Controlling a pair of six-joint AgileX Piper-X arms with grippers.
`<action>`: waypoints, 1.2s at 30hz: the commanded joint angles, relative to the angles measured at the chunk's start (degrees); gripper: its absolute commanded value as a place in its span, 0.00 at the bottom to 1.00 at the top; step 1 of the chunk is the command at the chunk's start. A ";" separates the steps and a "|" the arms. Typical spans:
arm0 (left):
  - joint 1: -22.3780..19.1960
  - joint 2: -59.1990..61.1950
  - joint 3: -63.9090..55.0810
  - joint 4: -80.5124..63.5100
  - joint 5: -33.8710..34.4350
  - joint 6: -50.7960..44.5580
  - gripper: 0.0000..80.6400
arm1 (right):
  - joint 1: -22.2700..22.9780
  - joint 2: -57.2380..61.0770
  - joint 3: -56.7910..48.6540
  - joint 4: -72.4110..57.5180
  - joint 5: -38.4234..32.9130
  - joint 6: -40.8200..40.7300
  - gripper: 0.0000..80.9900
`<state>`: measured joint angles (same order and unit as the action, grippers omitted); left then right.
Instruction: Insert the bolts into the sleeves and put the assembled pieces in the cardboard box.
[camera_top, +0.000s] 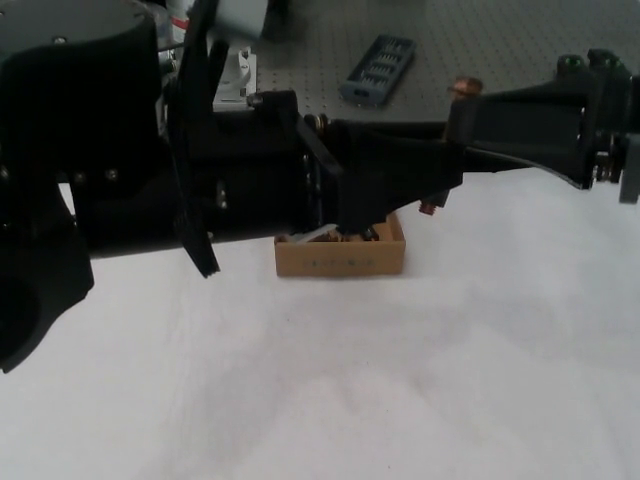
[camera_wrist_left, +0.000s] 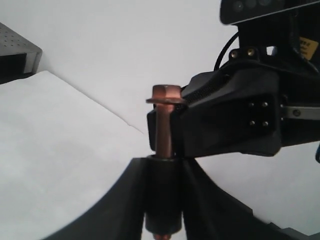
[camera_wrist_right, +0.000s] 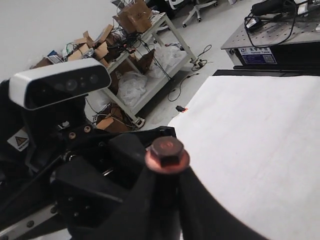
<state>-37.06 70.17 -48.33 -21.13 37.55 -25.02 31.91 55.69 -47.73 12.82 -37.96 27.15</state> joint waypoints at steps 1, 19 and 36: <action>0.58 -0.69 -1.00 -4.71 -3.90 -0.31 0.01 | 0.29 -0.43 0.17 2.78 -2.40 -1.37 0.39; 2.09 1.63 -1.00 -4.69 -8.94 8.62 0.01 | -1.94 -4.63 0.17 8.62 -0.86 -4.46 0.53; 15.49 32.97 -24.62 6.08 -8.61 17.15 0.01 | -13.81 -8.02 0.17 33.54 10.21 -28.52 0.13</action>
<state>-22.00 102.08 -70.64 -15.82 28.89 -9.48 20.33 48.28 -47.51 44.36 -30.86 2.04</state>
